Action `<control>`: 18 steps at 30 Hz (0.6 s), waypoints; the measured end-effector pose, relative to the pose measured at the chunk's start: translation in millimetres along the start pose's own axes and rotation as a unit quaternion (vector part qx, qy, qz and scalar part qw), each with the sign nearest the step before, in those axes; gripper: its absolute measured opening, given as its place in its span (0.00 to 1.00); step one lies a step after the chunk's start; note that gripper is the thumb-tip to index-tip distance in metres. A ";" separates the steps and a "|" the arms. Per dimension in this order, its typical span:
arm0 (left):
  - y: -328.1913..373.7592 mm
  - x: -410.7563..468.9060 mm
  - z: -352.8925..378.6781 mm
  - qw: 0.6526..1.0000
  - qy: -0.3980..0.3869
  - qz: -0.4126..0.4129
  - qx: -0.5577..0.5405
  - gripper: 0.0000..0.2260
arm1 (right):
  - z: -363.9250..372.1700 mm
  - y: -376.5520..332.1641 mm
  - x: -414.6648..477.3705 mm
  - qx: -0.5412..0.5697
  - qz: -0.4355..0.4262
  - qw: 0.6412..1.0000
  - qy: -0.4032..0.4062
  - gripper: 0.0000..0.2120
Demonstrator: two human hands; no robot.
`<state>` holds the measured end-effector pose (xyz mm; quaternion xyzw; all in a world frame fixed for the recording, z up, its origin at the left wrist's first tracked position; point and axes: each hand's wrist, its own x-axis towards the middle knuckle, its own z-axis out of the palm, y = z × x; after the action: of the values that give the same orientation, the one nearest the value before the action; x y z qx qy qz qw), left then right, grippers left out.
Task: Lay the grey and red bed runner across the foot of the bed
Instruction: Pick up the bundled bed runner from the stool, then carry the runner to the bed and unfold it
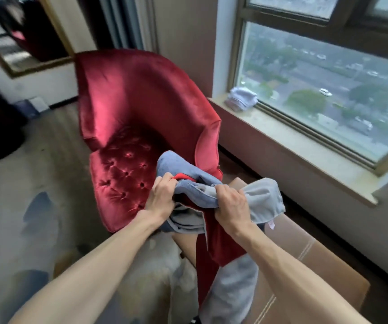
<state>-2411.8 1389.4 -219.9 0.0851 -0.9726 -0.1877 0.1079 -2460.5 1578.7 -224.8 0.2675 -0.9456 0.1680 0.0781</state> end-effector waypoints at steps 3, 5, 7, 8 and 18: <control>-12.5 -21.6 -33.1 0.998 0.046 -0.032 0.017 0.16 | -9.6 -29.3 6.1 0.023 -0.061 0.998 0.015 0.18; -22.7 -38.4 -55.8 0.995 0.077 -0.057 0.033 0.15 | -15.8 -52.2 8.5 0.041 -0.094 0.995 0.010 0.17; -33.2 -58.3 -80.2 0.991 0.095 -0.083 0.047 0.15 | -20.3 -76.5 10.4 0.055 -0.129 0.990 0.004 0.17; -38.8 -69.1 -92.5 0.989 0.103 -0.094 0.053 0.15 | -22.2 -89.6 11.4 0.056 -0.149 0.987 -0.001 0.17; -112.8 -197.8 -217.3 0.947 0.209 -0.223 0.099 0.11 | -30.2 -266.9 5.4 0.091 -0.333 0.938 -0.014 0.22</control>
<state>-2154.8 1251.7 -101.4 0.3470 -0.8983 -0.0879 0.2549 -2321.3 1373.4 -121.7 0.5754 -0.7841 0.2136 0.0922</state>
